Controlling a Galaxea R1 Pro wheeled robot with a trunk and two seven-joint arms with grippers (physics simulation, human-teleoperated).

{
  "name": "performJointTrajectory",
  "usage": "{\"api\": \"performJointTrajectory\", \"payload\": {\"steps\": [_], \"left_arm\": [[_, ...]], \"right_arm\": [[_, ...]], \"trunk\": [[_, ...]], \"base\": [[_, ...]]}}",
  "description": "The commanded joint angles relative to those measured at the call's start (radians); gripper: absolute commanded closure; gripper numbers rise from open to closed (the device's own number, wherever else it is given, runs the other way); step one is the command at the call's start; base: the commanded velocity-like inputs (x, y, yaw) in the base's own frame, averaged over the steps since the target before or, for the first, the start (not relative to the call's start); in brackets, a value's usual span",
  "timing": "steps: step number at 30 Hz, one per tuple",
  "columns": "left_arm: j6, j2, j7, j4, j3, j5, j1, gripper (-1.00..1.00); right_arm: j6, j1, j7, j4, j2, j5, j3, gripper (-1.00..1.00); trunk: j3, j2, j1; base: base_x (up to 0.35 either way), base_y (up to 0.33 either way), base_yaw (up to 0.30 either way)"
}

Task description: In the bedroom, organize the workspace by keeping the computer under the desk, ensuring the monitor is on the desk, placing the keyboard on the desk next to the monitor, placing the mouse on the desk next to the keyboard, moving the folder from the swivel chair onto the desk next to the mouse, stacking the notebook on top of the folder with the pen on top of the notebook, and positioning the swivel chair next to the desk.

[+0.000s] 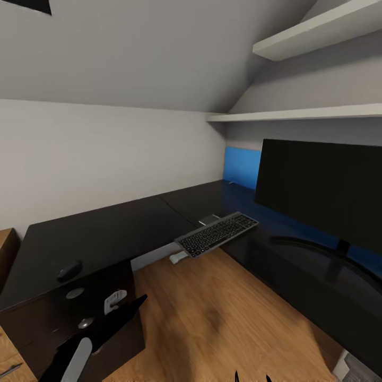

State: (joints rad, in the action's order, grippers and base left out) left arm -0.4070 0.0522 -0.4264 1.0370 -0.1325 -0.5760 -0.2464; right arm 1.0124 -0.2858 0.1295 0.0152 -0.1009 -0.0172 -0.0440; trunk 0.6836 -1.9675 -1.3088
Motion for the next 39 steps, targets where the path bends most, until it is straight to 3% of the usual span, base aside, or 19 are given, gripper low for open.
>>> {"api": "performJointTrajectory", "payload": {"steps": [1,6,10,14,18,25,39], "left_arm": [[-0.013,0.0,0.001,0.012,-0.005,-0.011,-0.001,-1.0],[-0.133,0.001,0.048,0.089,-0.014,-0.022,-0.001,-1.0],[-0.293,-0.003,0.114,0.175,-0.018,-0.032,-0.008,-1.0],[-0.388,-0.009,0.189,0.201,-0.019,-0.068,-0.068,-1.0],[-0.42,-0.012,0.249,0.158,-0.018,-0.11,-0.129,-1.0],[-0.446,-0.021,0.301,0.004,-0.015,-0.128,-0.246,-1.0],[-0.441,-0.03,0.295,-0.016,-0.015,-0.129,-0.268,-1.0]], "right_arm": [[0.003,-0.001,0.005,0.002,0.0,-0.001,-0.005,-1.0],[0.002,-0.001,0.005,0.002,0.0,-0.001,-0.005,-1.0],[0.002,-0.001,0.005,0.002,0.001,-0.002,-0.005,-1.0],[0.002,-0.001,0.005,0.002,0.001,-0.002,-0.004,-1.0],[0.001,-0.001,0.005,0.002,0.001,-0.002,-0.004,-1.0],[-0.061,-0.001,0.004,-0.001,0.003,-0.015,0.003,-1.0],[-0.094,-0.001,0.004,-0.014,0.005,-0.033,0.006,-1.0]], "trunk": [[0.003,-0.001,0.0],[0.011,-0.001,0.0],[0.017,-0.001,0.0],[0.024,-0.001,0.0],[0.03,-0.001,0.0],[0.042,-0.001,0.0],[0.065,-0.001,0.0]], "base": [[0.0,0.0,0.0],[0.0,0.0,0.0],[0.0,0.0,0.0],[0.0,0.0,0.0],[0.0,0.0,0.0],[0.0,0.0,0.0],[0.0,0.0,0.0]]}}
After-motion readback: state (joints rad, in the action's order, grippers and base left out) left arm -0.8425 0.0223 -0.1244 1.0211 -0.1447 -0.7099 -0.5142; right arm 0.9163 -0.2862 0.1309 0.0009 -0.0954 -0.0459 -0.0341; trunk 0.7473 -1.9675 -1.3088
